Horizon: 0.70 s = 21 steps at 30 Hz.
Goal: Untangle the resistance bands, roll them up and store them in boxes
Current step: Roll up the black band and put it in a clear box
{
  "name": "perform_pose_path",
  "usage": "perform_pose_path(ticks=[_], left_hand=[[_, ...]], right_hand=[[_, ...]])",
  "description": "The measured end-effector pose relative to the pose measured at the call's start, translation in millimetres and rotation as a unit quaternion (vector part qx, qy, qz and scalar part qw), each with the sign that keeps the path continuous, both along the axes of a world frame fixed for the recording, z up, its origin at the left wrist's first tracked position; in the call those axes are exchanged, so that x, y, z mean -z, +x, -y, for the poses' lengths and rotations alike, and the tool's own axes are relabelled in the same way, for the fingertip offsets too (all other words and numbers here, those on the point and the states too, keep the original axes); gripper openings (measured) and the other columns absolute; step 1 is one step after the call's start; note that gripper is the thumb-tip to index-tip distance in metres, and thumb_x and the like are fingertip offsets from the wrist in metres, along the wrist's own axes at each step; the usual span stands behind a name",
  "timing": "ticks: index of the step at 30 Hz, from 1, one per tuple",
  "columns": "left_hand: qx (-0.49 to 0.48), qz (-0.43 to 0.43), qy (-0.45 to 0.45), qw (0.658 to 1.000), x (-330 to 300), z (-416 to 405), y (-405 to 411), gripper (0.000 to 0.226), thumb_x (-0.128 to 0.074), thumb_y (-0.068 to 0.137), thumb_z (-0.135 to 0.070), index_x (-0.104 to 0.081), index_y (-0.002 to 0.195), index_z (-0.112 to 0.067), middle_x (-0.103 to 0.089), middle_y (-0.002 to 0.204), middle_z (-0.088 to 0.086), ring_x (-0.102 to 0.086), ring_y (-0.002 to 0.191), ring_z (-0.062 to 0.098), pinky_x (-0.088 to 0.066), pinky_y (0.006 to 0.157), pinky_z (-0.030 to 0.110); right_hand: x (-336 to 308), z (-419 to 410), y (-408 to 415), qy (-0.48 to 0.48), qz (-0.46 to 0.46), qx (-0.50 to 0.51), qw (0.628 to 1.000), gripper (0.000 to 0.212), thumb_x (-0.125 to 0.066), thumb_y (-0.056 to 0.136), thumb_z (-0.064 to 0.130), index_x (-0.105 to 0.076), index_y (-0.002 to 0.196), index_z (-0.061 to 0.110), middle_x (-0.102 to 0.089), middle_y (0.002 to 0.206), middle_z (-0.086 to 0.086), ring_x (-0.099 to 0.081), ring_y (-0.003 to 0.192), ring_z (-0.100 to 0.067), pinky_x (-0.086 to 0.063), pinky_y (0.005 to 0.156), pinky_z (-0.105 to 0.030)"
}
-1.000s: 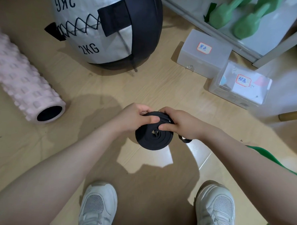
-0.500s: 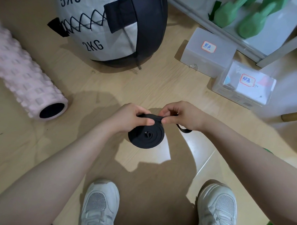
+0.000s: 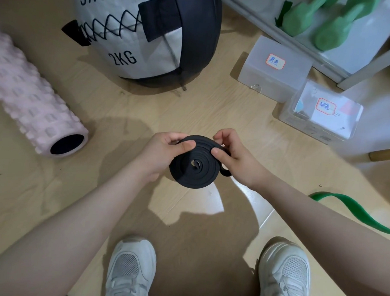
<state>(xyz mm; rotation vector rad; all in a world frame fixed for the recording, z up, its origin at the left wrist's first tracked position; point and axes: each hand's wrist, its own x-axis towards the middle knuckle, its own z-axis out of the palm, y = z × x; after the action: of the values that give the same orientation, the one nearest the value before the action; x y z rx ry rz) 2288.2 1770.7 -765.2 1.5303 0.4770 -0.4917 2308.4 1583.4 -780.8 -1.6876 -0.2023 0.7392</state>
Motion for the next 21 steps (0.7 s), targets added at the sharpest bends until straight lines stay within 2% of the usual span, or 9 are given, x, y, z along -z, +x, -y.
perform_pose_path(ticks=[4,8,11,13,16,18,21], left_hand=[[-0.036,-0.006,-0.002,0.999,3,5,-2,0.011,-0.060,0.087,-0.009,-0.067,0.089,-0.017,-0.069,0.078,-0.006,-0.064,0.064,-0.003,-0.047,0.058,0.009],[-0.038,-0.001,0.004,0.999,8,10,-2,0.008,-0.060,0.088,-0.013,-0.067,0.088,-0.017,-0.071,0.074,-0.009,-0.065,0.068,0.002,-0.049,0.062,0.014],[0.031,-0.019,0.053,0.998,10,12,1,0.011,-0.060,0.088,-0.019,-0.063,0.098,-0.016,-0.067,0.083,-0.003,-0.063,0.073,0.007,-0.046,0.065,0.017],[0.091,-0.025,0.084,0.992,8,8,6,0.023,-0.063,0.086,-0.021,-0.057,0.108,-0.022,-0.066,0.091,0.001,-0.062,0.083,0.012,-0.047,0.075,0.024],[0.195,0.018,0.126,0.972,1,5,14,0.031,-0.070,0.079,-0.012,-0.056,0.100,-0.031,-0.063,0.094,-0.006,-0.060,0.087,0.011,-0.047,0.087,0.030],[0.242,0.030,0.090,0.966,-2,7,15,0.032,-0.071,0.078,-0.007,-0.058,0.095,-0.031,-0.065,0.098,-0.002,-0.061,0.086,0.013,-0.048,0.089,0.034],[0.237,0.036,0.052,0.969,-2,11,11,0.032,-0.074,0.071,-0.016,-0.060,0.091,-0.037,-0.071,0.098,-0.001,-0.066,0.090,0.017,-0.050,0.089,0.038]], right_hand=[[-1,5,2,-0.017,0.015,-0.017,1.000,0.025,-0.058,0.089,0.009,-0.043,0.096,0.028,-0.053,0.092,-0.006,-0.048,0.067,-0.009,-0.037,0.054,-0.012],[1,11,5,-0.037,0.000,-0.028,0.999,0.026,-0.061,0.088,0.009,-0.047,0.099,0.029,-0.057,0.092,-0.005,-0.046,0.055,-0.009,-0.039,0.052,-0.017],[-1,17,12,-0.023,-0.009,-0.029,0.999,0.024,-0.057,0.089,0.005,-0.051,0.096,0.027,-0.059,0.093,-0.015,-0.044,0.050,-0.002,-0.035,0.049,-0.015],[-6,21,19,-0.032,0.005,-0.052,0.998,0.021,-0.057,0.090,0.005,-0.053,0.096,0.025,-0.062,0.099,-0.019,-0.050,0.057,-0.005,-0.039,0.052,-0.016],[-11,21,25,-0.086,0.070,-0.130,0.985,0.019,-0.060,0.088,0.008,-0.057,0.102,0.021,-0.065,0.101,-0.010,-0.061,0.084,-0.019,-0.049,0.073,-0.028],[-13,16,24,-0.112,0.095,-0.164,0.975,0.023,-0.061,0.087,0.008,-0.058,0.108,0.017,-0.066,0.099,-0.002,-0.060,0.085,-0.013,-0.047,0.079,-0.024],[-16,10,23,-0.118,0.096,-0.165,0.975,0.026,-0.063,0.085,0.010,-0.056,0.107,0.023,-0.065,0.093,0.005,-0.057,0.077,0.000,-0.044,0.073,-0.014]])
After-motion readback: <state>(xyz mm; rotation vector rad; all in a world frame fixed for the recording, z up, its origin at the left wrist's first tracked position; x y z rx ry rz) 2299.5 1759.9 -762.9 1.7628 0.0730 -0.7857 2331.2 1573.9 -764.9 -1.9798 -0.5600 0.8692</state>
